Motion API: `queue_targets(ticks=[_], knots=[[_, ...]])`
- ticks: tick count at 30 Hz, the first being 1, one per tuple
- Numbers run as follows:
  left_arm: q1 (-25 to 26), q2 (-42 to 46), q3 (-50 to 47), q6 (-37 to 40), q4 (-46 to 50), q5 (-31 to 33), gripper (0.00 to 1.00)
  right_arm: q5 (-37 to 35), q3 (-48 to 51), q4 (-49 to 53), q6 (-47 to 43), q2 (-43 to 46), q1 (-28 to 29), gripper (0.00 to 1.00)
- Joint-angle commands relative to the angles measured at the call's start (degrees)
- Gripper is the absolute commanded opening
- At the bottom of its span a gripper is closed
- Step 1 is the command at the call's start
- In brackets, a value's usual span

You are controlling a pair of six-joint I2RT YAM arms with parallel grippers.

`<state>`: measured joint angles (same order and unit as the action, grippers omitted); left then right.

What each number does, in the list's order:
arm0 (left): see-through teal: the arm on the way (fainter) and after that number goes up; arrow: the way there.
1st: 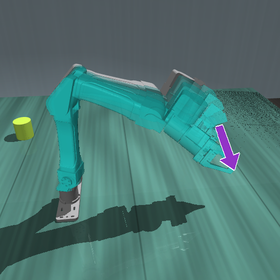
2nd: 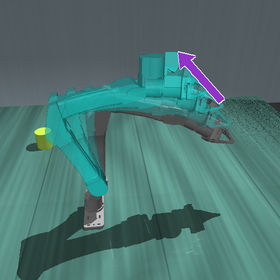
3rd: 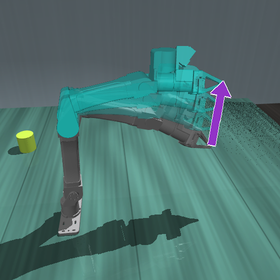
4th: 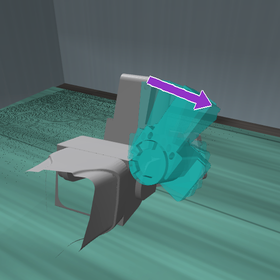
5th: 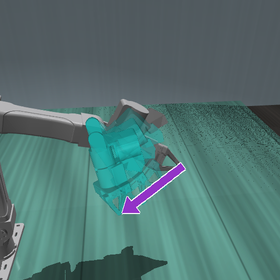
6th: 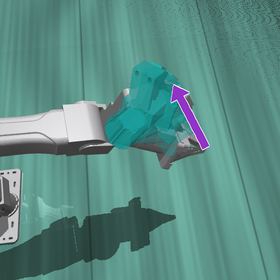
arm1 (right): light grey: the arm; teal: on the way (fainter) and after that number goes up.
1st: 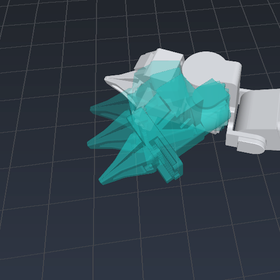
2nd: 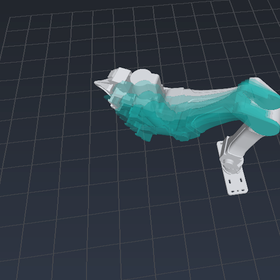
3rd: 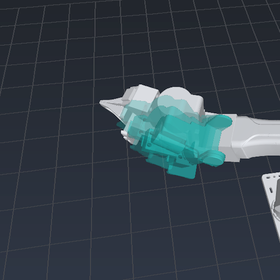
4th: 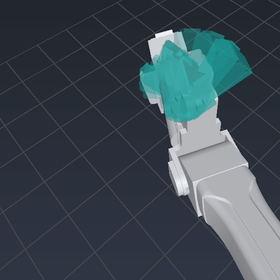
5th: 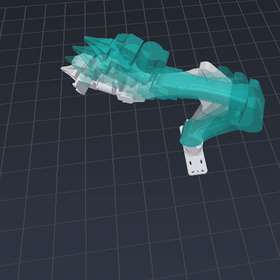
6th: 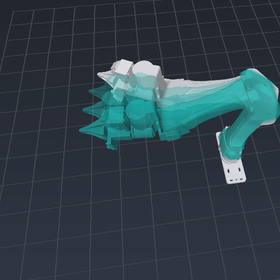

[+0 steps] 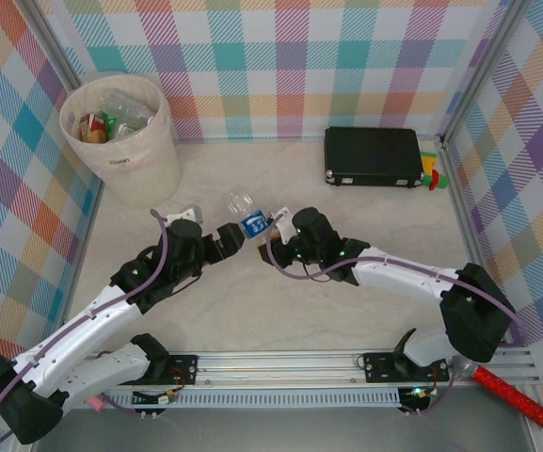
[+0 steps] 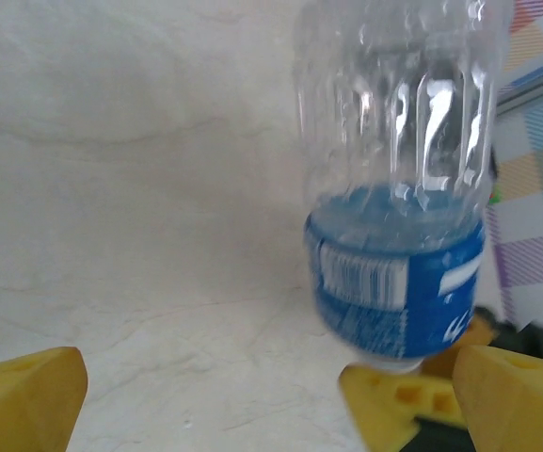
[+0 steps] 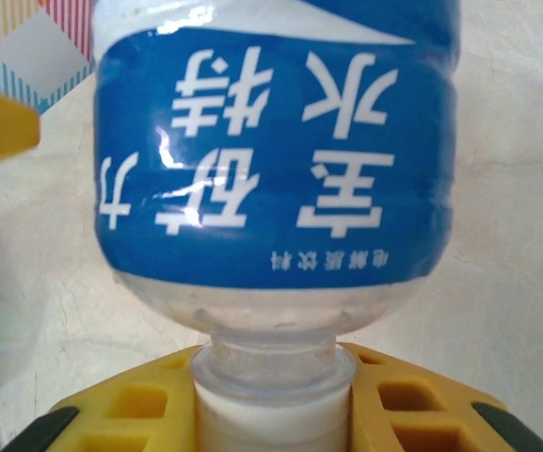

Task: Put the plastic bottles in the bin

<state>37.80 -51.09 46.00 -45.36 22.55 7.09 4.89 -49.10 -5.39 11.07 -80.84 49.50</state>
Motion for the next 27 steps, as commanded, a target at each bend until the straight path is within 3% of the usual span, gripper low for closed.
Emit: queue_targets(ticks=[1,4,14,23,26,27], knots=[[-2.1,-0.2,2.2,-0.2,-6.1,-8.3,0.99,-0.8,2.7,-5.8,-2.0,2.7,1.2,0.17],[-2.8,-1.2,2.2,-0.3,-9.9,-11.5,0.97,-0.4,4.6,-7.4,-2.5,3.6,2.7,0.17],[-5.9,-2.4,5.0,1.2,-3.4,-13.5,0.89,-2.2,9.0,-11.3,-5.7,7.1,8.0,0.17],[-6.7,-3.7,4.4,1.0,-6.0,-19.5,0.62,-2.3,10.3,-11.2,-5.6,8.5,8.2,0.18],[-6.7,-2.8,4.3,1.6,-4.7,-18.9,0.61,-2.7,10.7,-11.6,-5.3,8.6,8.2,0.19],[-6.7,-2.3,4.5,2.0,-3.9,-18.4,0.6,-2.8,10.8,-11.6,-5.2,8.7,8.1,0.23]])
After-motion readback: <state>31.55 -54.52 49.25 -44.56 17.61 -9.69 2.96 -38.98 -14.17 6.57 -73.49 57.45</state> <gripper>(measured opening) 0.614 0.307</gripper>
